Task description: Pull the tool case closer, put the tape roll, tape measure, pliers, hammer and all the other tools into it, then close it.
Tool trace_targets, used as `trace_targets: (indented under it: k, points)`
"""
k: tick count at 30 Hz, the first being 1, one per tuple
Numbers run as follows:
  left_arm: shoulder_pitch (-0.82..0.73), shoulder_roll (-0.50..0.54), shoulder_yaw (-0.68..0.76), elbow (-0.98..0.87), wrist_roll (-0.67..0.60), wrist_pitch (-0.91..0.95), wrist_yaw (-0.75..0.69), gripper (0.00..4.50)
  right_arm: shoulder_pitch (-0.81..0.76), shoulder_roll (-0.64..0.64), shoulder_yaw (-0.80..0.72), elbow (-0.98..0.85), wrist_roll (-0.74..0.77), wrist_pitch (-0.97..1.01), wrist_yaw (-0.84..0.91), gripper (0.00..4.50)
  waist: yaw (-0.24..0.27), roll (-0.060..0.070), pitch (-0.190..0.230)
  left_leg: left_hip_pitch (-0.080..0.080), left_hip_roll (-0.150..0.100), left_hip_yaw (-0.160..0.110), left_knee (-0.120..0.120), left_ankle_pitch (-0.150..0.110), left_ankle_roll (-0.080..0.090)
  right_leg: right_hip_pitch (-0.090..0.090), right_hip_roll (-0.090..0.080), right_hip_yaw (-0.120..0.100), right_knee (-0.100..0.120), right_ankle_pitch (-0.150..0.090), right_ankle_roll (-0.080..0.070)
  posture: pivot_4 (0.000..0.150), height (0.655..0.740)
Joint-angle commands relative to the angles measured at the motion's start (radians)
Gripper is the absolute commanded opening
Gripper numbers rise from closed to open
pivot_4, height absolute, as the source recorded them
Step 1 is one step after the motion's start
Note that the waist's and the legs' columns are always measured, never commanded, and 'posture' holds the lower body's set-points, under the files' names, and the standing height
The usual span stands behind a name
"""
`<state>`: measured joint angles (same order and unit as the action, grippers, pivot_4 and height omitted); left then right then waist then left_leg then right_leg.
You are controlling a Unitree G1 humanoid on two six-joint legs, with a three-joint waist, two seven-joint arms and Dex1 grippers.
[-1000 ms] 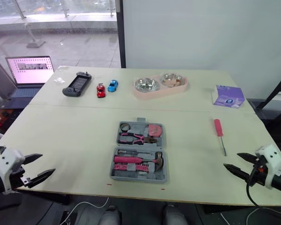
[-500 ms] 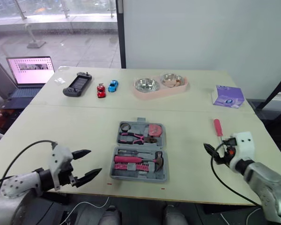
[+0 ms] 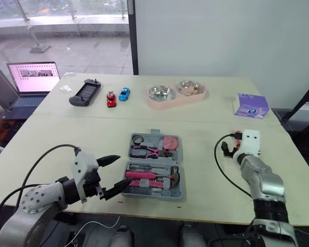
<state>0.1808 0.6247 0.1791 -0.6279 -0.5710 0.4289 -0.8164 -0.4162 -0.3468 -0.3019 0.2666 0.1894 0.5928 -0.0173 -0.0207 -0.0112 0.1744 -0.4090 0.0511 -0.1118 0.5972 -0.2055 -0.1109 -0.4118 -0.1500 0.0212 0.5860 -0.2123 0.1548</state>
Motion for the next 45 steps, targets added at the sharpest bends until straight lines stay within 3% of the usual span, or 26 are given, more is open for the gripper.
trace_targets:
  k: [1,6,20,23,29,37,42,45]
  points:
    - [-0.012,-0.001,0.012,-0.062,-0.053,0.021,0.029,4.44,-0.063,-0.030,-0.003,0.106,-0.024,-0.069,0.012,4.50,0.000,0.001,0.000,0.000,0.000,0.000,0.000,0.000,0.000,0.000,0.000,0.000,0.000,0.000,0.000,0.150,0.7400]
    - [-0.003,0.004,0.011,-0.083,-0.073,0.029,0.043,4.44,-0.124,-0.059,-0.007,0.252,-0.032,-0.096,0.023,4.50,0.000,0.001,0.001,0.001,0.000,0.000,0.000,0.000,0.000,0.001,0.000,0.000,0.000,0.000,0.000,0.150,0.7400]
    - [-0.011,0.013,0.004,-0.067,-0.098,0.040,0.052,4.44,-0.129,-0.051,-0.073,0.275,0.038,-0.054,0.027,4.50,0.000,0.001,0.001,0.001,0.000,0.000,0.000,0.000,0.000,0.001,0.000,0.000,0.000,0.000,0.000,0.150,0.7400]
    - [-0.019,0.014,0.002,-0.056,-0.094,0.039,0.050,4.50,-0.122,-0.050,-0.073,0.271,0.040,-0.047,0.027,3.57,-0.001,0.001,0.001,0.001,0.000,0.000,0.000,0.000,0.000,0.001,0.000,0.000,0.000,0.000,0.000,0.150,0.7400]
    - [-0.053,0.015,-0.012,-0.050,-0.097,0.059,0.062,4.50,-0.105,-0.045,-0.072,0.251,0.042,-0.042,0.031,0.49,-0.003,0.001,0.001,0.001,0.000,-0.001,0.000,0.000,0.000,0.002,0.000,0.000,0.001,0.000,0.000,0.150,0.7400]
    - [-0.087,0.011,-0.014,-0.041,-0.100,0.084,0.070,4.50,-0.068,-0.042,-0.022,0.161,0.036,-0.111,0.126,0.37,-0.005,0.001,0.001,0.001,0.000,-0.001,0.000,0.000,0.000,0.002,0.000,0.000,0.001,0.000,0.000,0.150,0.7400]
    - [-0.091,0.016,0.000,-0.030,-0.097,0.090,0.068,4.50,0.002,-0.078,0.084,-0.098,0.043,-0.162,0.303,0.37,-0.018,0.004,0.002,0.001,0.000,-0.001,0.000,0.000,0.000,0.001,0.000,0.000,0.001,-0.001,0.001,0.150,0.7400]
    - [-0.076,0.038,0.035,-0.001,-0.098,0.083,0.040,4.50,0.060,-0.179,0.179,-0.369,0.111,-0.074,0.510,0.37,-0.021,0.007,0.004,0.001,0.000,-0.001,0.000,0.000,0.000,0.001,0.000,0.000,0.001,-0.001,0.002,0.150,0.7400]
